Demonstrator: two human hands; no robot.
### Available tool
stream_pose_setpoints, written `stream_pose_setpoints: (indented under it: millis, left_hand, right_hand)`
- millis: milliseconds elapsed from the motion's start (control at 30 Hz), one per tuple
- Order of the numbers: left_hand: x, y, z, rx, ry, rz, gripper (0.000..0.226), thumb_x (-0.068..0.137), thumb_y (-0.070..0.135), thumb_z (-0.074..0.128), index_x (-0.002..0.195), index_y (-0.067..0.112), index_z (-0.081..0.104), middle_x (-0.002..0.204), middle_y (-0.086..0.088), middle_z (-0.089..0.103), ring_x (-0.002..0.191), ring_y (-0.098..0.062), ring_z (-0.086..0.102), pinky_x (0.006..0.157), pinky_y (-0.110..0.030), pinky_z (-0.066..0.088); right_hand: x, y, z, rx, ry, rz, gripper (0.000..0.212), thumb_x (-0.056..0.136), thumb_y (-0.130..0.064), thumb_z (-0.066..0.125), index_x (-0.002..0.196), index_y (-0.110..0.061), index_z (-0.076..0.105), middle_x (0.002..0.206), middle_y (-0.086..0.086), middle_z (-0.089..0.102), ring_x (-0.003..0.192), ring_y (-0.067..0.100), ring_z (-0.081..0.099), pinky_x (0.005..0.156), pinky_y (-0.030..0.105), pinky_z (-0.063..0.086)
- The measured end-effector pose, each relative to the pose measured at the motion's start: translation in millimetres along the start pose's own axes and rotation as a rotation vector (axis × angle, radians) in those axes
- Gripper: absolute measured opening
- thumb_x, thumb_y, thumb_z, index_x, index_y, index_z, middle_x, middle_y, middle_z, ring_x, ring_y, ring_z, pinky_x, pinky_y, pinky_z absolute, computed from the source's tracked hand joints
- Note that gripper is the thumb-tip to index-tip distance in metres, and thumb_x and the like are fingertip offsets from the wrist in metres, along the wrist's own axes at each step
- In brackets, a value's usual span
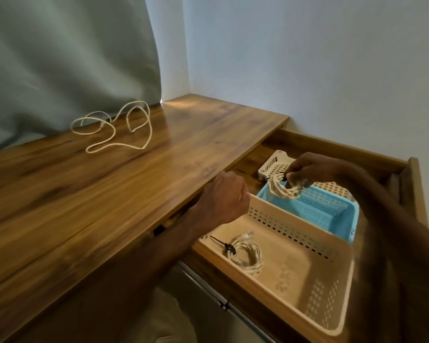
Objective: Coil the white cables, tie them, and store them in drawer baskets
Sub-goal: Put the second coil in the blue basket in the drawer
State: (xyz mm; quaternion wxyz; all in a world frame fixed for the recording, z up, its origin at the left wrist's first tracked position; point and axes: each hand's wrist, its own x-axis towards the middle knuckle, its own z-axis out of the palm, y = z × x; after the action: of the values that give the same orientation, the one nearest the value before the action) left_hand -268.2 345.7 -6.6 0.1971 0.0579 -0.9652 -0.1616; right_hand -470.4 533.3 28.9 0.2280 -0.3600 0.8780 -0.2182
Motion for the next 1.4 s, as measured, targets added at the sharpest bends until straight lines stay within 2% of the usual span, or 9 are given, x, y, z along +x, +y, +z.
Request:
stream_pose_setpoints:
  millis: [200, 300, 433, 500, 700, 833, 1067, 1300, 1400]
  left_hand:
    - [9.6, -2.9, 14.5, 0.036, 0.007, -0.002, 0.018, 0.097, 0.027, 0.06, 0.087, 0.014, 0.066, 0.105, -0.002, 0.065, 0.098, -0.015, 0.058, 0.072, -0.025, 0.051]
    - [6.9, -3.7, 15.1, 0.032, 0.036, 0.002, 0.016, 0.096, 0.027, 0.061, 0.089, 0.014, 0.068, 0.104, 0.0, 0.067, 0.097, -0.013, 0.059, 0.069, -0.021, 0.047]
    - [5.9, -8.6, 14.5, 0.02, 0.039, -0.009, 0.015, 0.095, 0.026, 0.062, 0.09, 0.014, 0.07, 0.105, 0.0, 0.069, 0.1, -0.013, 0.06, 0.074, -0.024, 0.056]
    - [5.3, -9.9, 13.3, 0.016, 0.05, -0.009, 0.015, 0.095, 0.026, 0.062, 0.094, 0.013, 0.069, 0.107, -0.001, 0.067, 0.104, -0.014, 0.056, 0.077, -0.023, 0.053]
    - [3.3, -12.7, 7.5, 0.045, 0.07, 0.002, 0.02, 0.096, 0.03, 0.06, 0.101, 0.013, 0.071, 0.107, -0.001, 0.066, 0.11, -0.015, 0.053, 0.085, -0.029, 0.055]
    - [1.1, -13.9, 4.4, 0.067, 0.056, -0.017, 0.022, 0.096, 0.03, 0.06, 0.102, 0.013, 0.072, 0.109, -0.001, 0.067, 0.113, -0.016, 0.054, 0.087, -0.032, 0.056]
    - [-2.7, -17.4, 1.1, 0.059, 0.096, -0.017, 0.018, 0.094, 0.028, 0.061, 0.097, 0.014, 0.073, 0.104, 0.0, 0.067, 0.108, -0.015, 0.055, 0.083, -0.03, 0.056]
    - [-6.3, -21.3, -4.3, 0.038, 0.145, -0.011, 0.017, 0.096, 0.026, 0.06, 0.096, 0.015, 0.074, 0.105, 0.0, 0.066, 0.105, -0.012, 0.054, 0.074, -0.02, 0.05]
    - [-7.4, -23.2, -8.5, 0.044, 0.161, -0.01, 0.017, 0.096, 0.026, 0.061, 0.095, 0.015, 0.074, 0.105, 0.0, 0.067, 0.104, -0.013, 0.054, 0.074, -0.023, 0.051]
  right_hand:
    - [13.7, 29.9, 14.0, -0.087, 0.003, 0.157, 0.017, 0.102, -0.013, 0.06, 0.11, -0.009, 0.074, 0.105, 0.012, 0.074, 0.101, 0.03, 0.071, 0.086, 0.04, 0.06]
    - [23.4, 29.1, 31.4, -0.136, -0.018, 0.164, 0.018, 0.101, -0.013, 0.061, 0.112, -0.01, 0.075, 0.103, 0.009, 0.073, 0.092, 0.021, 0.071, 0.074, 0.03, 0.061]
    - [41.1, 23.5, 48.6, -0.176, 0.02, 0.13, 0.014, 0.101, -0.014, 0.062, 0.107, -0.01, 0.074, 0.1, 0.007, 0.071, 0.086, 0.017, 0.07, 0.065, 0.025, 0.058]
    - [47.8, 22.1, 53.5, -0.188, 0.081, 0.084, 0.013, 0.099, -0.015, 0.064, 0.103, -0.013, 0.075, 0.1, 0.005, 0.072, 0.085, 0.015, 0.069, 0.066, 0.027, 0.056]
    - [60.5, 13.6, 73.0, -0.197, 0.251, -0.033, 0.02, 0.1, -0.018, 0.063, 0.114, -0.014, 0.077, 0.109, 0.001, 0.072, 0.095, 0.014, 0.059, 0.072, 0.028, 0.042]
    - [60.7, 9.2, 74.6, -0.189, 0.286, -0.065, 0.019, 0.101, -0.018, 0.063, 0.114, -0.013, 0.076, 0.104, 0.0, 0.07, 0.089, 0.012, 0.057, 0.064, 0.023, 0.038]
    - [52.8, 10.2, 62.3, -0.278, 0.262, 0.011, 0.02, 0.098, -0.012, 0.065, 0.114, -0.009, 0.076, 0.109, 0.007, 0.074, 0.087, 0.014, 0.06, 0.059, 0.019, 0.039]
    - [44.0, 0.4, 61.7, -0.311, 0.318, 0.008, 0.018, 0.088, -0.012, 0.078, 0.105, -0.006, 0.078, 0.105, 0.011, 0.076, 0.089, 0.019, 0.067, 0.071, 0.031, 0.056]
    - [37.8, -11.2, 59.8, -0.253, 0.368, -0.023, 0.023, 0.082, -0.009, 0.084, 0.102, -0.004, 0.075, 0.108, 0.01, 0.074, 0.087, 0.018, 0.067, 0.062, 0.025, 0.054]
